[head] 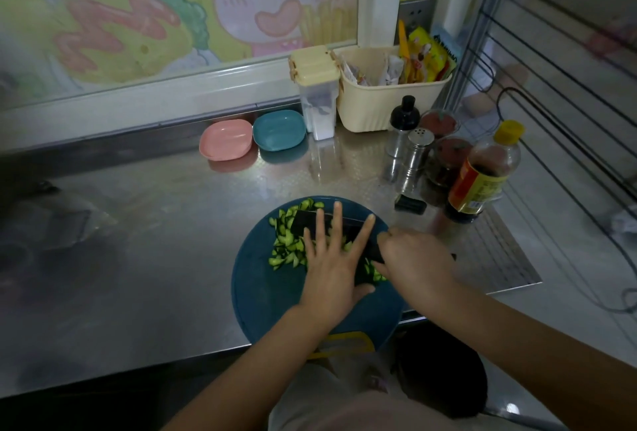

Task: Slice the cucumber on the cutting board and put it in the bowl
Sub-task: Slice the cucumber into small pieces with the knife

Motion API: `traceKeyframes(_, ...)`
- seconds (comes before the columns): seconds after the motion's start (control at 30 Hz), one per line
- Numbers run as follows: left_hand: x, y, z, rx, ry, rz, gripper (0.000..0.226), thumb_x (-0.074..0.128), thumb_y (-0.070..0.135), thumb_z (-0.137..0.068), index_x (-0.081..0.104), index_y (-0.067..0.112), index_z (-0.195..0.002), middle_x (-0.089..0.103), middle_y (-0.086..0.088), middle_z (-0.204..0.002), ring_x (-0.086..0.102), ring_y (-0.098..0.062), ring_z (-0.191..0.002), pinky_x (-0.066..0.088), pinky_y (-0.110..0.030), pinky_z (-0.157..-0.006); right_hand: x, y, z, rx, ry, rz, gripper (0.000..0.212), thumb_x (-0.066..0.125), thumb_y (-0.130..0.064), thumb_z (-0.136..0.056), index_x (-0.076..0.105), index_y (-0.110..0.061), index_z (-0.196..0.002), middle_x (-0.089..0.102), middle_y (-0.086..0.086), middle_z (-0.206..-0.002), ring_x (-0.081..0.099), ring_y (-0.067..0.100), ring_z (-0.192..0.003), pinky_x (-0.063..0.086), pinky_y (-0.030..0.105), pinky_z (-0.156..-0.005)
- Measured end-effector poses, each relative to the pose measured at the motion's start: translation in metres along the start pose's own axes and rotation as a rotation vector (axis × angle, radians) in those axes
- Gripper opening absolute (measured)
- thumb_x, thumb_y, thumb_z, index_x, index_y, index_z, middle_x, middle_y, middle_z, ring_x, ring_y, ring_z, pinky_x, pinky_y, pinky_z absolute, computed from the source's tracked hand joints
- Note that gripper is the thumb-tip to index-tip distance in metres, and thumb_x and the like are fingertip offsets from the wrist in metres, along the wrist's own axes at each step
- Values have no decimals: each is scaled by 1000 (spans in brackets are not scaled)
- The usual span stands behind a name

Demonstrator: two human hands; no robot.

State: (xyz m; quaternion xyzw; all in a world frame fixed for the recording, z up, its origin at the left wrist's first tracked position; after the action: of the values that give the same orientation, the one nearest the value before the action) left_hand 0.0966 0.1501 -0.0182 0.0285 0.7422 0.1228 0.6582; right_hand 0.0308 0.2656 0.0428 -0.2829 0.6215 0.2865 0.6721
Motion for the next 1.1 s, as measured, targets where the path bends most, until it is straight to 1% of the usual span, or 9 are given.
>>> traceKeyframes(0.13, 8, -8, 2, -28, 57, -36, 114, 80, 49, -61, 8, 37, -149, -8, -13, -156, -8, -39, -141, 2, -60, -106, 3, -2, 1, -11, 43, 8, 27, 51, -34, -94, 56, -11, -106, 58, 6, -102, 59, 21, -91, 33, 29, -61)
traceKeyframes(0.37, 11, -20, 2, -113, 109, -130, 112, 82, 47, -58, 19, 31, -149, 9, -19, -154, 11, -45, -139, 20, -67, -101, 5, 3, 4, -15, 43, 13, 24, 55, -35, -91, 58, -13, -101, 59, 4, -99, 59, 21, -89, 34, 28, -60)
traceKeyframes(0.47, 11, -23, 3, -109, 108, -148, 107, 81, 47, -61, 23, 29, -148, 14, -21, -153, 17, -47, -137, 23, -68, -101, -1, 8, 5, -15, 13, 59, 34, 80, -42, -67, 63, -15, -78, 60, 2, -76, 60, 17, -65, 32, 25, -48)
traceKeyframes(0.5, 11, -25, 3, -122, 105, -146, 105, 80, 47, -61, 23, 28, -148, 15, -22, -153, 17, -47, -138, 21, -67, -102, -2, 10, 6, -5, 10, 62, 35, 80, -42, -67, 62, -14, -79, 60, 3, -77, 61, 18, -66, 31, 25, -48)
traceKeyframes(0.57, 12, -27, 2, -143, 95, -144, 103, 78, 47, -64, 24, 27, -148, 16, -22, -153, 14, -46, -138, 18, -66, -102, 1, 14, 9, -12, 4, 2, 29, 61, -40, -86, 58, -14, -99, 59, 3, -98, 60, 20, -88, 33, 27, -60)
traceKeyframes(0.63, 14, -29, 0, -142, 79, -151, 101, 77, 48, -65, 24, 26, -148, 17, -22, -153, 13, -45, -138, 16, -66, -103, 3, 21, 10, -9, -13, -27, 28, 51, -40, -92, 55, -16, -107, 58, 2, -107, 58, 20, -96, 35, 28, -66)
traceKeyframes(0.77, 17, -36, -2, -184, 45, -161, 96, 74, 49, -69, 26, 25, -148, 17, -23, -153, 13, -45, -138, 14, -62, -105, 0, 34, 14, 11, -58, -46, 29, 52, -39, -92, 56, -15, -108, 58, 2, -107, 59, 20, -95, 36, 28, -66)
traceKeyframes(0.97, 26, -49, -3, -180, 35, -144, 81, 74, 48, -71, 43, 18, -139, 26, -26, -148, 19, -46, -137, 16, -61, -105, -5, 55, 24, 15, -82, -116, 23, 52, -38, -92, 56, -23, -108, 61, -3, -103, 59, 15, -94, 32, 22, -69)
traceKeyframes(1.1, 29, -58, -5, -174, 38, -112, 74, 69, 49, -76, 47, 12, -137, 23, -26, -150, 12, -43, -139, 12, -56, -110, -1, 72, 32, 109, -143, -192, 9, 55, -36, -91, 55, -28, -94, 58, -4, -88, 56, 12, -80, 39, 21, -67)
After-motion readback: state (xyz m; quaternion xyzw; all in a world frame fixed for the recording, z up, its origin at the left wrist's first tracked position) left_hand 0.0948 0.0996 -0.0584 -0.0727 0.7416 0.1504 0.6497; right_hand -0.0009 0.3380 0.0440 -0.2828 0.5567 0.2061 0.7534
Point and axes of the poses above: each hand's wrist, its own z-axis away from the middle knuckle, its own x-axis out of the palm, y = z × x, the point moved 1 cm from there along -z, towards the middle knuckle
